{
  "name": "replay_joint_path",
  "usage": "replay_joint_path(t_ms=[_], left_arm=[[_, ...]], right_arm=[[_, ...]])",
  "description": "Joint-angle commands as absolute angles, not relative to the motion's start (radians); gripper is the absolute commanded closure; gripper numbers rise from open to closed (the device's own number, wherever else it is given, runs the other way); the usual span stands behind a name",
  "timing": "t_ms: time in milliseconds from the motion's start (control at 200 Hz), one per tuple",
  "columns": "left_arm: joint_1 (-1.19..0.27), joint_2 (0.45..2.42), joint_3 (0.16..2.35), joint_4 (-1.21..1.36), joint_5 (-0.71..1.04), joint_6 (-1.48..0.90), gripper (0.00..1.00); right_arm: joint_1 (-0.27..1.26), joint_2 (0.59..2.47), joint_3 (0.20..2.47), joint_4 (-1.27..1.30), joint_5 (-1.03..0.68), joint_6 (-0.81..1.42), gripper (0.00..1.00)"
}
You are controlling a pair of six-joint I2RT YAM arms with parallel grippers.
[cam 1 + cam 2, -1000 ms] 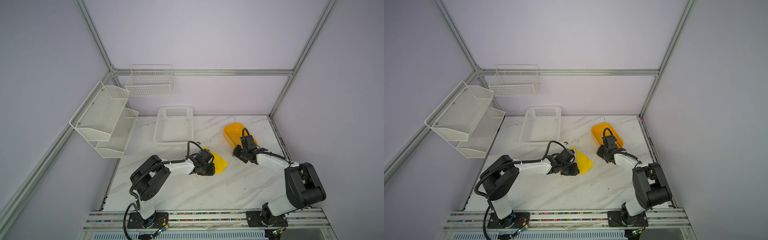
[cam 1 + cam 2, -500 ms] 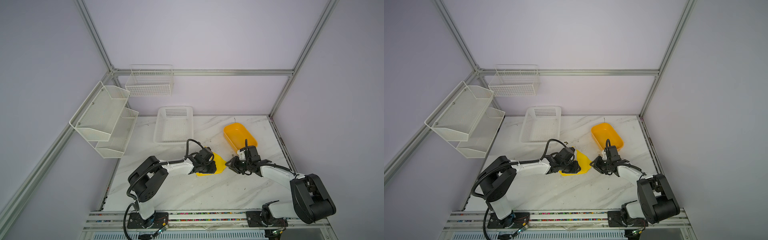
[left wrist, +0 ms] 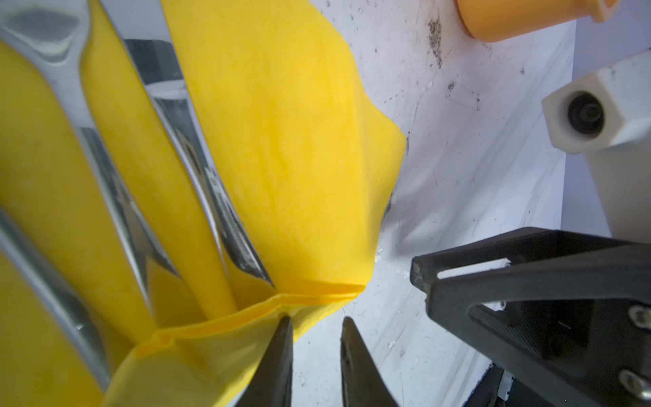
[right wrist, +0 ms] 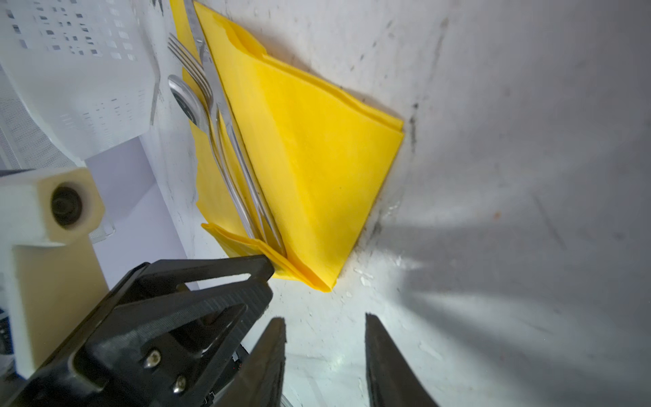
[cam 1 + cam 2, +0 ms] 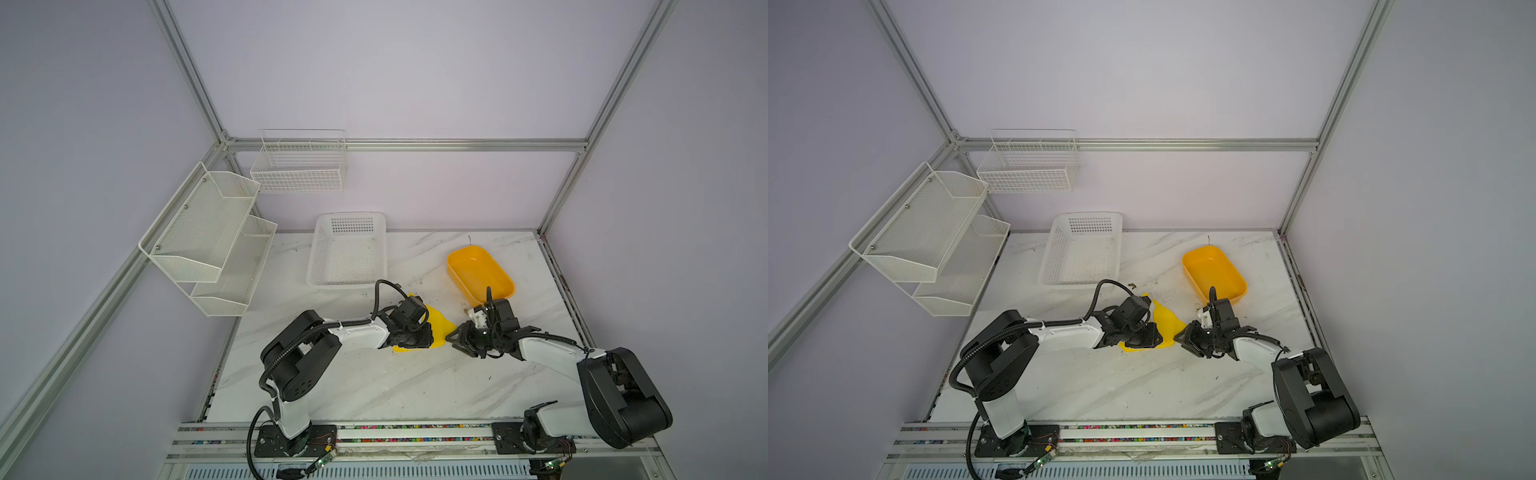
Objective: Place the utensils on the paper napkin and roll it up
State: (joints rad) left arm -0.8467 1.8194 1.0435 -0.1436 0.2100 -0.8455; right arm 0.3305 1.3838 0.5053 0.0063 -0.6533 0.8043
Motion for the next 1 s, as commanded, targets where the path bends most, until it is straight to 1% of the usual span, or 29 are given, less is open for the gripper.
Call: replay_joint_path(t_ms=[0,80,185,285,410,620,800,995], left_arm=[[-0.850,1.819,1.083,-0.129,0.226,-0.850,0.76],[-0.851,1.814,1.078,-0.124,0.229,-0.846,0.76],[-0.850,1.805,1.070,-0.110,0.232,-0.845,0.76],[-0.850,1.799,1.063,-0.107,0.229,-0.845,0.76],[-0.850,1.796,1.059,-0.107,0.225,-0.849,0.76],[-0.850,1.800,1.063,-0.118,0.223,-0.850,0.76],[-0.850,1.798,1.058,-0.121,0.222,-0.856,0.76],[-0.850,1.803,1.057,-0.126,0.222,-0.862,0.76]], right_arm=[[0.337,1.415,0.482,0.069,-0.662,0.852,0.60],[0.340,1.435,0.479,0.098,-0.655,0.858,0.60],[0.349,1.472,0.474,0.169,-0.688,0.879,0.60],[0.352,1.477,0.472,0.160,-0.629,0.910,0.61],[0.360,1.496,0.438,0.235,-0.632,0.983,0.60],[0.379,1.538,0.425,0.269,-0.615,1.005,0.60],[0.379,1.540,0.395,0.363,-0.598,1.062,0.60],[0.379,1.551,0.394,0.523,-0.630,1.080,0.57]])
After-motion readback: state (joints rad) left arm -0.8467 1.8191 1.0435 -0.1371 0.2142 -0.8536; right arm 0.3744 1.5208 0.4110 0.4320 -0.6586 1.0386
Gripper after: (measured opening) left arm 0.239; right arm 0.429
